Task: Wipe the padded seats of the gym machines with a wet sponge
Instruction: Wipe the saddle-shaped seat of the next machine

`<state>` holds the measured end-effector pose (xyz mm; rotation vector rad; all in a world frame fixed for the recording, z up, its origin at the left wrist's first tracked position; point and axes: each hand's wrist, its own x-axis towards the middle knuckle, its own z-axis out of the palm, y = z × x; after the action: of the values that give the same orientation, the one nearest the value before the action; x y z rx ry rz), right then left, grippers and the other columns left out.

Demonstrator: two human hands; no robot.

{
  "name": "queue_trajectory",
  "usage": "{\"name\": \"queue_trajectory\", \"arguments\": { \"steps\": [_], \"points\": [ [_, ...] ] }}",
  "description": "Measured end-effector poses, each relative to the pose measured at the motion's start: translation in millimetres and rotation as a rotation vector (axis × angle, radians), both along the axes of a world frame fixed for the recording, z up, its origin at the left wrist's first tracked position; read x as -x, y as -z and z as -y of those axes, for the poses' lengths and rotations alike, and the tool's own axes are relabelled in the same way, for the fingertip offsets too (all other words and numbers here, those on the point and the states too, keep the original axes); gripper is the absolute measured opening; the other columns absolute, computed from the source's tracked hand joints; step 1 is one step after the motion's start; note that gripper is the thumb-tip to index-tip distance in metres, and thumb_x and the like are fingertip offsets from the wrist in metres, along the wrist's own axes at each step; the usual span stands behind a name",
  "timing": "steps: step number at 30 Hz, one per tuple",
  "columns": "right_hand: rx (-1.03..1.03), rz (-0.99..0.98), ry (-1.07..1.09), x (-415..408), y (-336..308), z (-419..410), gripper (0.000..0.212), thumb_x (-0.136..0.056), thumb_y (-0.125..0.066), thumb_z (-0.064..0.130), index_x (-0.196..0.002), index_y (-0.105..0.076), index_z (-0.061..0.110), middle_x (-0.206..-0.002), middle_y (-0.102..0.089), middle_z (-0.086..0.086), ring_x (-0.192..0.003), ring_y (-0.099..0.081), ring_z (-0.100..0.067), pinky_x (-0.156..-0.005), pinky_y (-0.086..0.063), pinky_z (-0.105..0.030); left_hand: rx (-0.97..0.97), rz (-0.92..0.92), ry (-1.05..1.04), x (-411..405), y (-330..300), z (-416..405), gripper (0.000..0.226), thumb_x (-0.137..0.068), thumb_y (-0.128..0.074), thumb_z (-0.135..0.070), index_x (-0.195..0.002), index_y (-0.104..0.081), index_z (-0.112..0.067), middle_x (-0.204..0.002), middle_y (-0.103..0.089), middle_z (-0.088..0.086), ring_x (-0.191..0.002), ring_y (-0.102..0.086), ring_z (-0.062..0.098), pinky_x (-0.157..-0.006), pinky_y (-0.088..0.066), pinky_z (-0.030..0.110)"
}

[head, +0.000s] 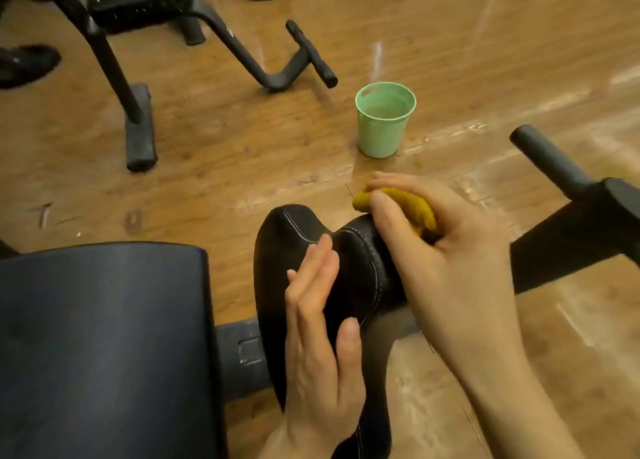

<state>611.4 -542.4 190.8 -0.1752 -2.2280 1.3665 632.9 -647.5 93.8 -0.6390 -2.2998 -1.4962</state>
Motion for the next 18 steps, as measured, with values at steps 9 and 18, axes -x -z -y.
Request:
{"name": "queue_trajectory", "arguments": {
  "steps": [9, 18],
  "points": [
    [-0.222, 0.021, 0.054, -83, 31, 35, 0.045, -0.09, -0.058, 0.015, -0.134, -0.048, 0.017, -0.152, -0.038, 0.001, -0.143, -0.032, -0.031, -0.112, -0.026, -0.064, 0.006, 0.127, 0.044, -12, -31, 17, 0.048, -0.104, -0.03, -0.032, -0.147, -0.025, -0.011, -0.157, -0.027, 0.006, -0.148, -0.024, 0.025, -0.118, -0.025, 0.054],
    [-0.397, 0.598, -0.159, 37, -40, 10, 0.025, -0.09, -0.056, 0.04, -0.078, -0.069, 0.021, -0.078, -0.067, 0.002, -0.081, -0.064, -0.017, -0.072, -0.052, -0.039, 0.03, 0.267, 0.021, -20, -47, 11, 0.059, -0.098, -0.04, -0.023, -0.152, -0.016, -0.019, -0.161, -0.019, 0.001, -0.151, -0.016, 0.02, -0.121, -0.022, 0.045]
  ]
}}
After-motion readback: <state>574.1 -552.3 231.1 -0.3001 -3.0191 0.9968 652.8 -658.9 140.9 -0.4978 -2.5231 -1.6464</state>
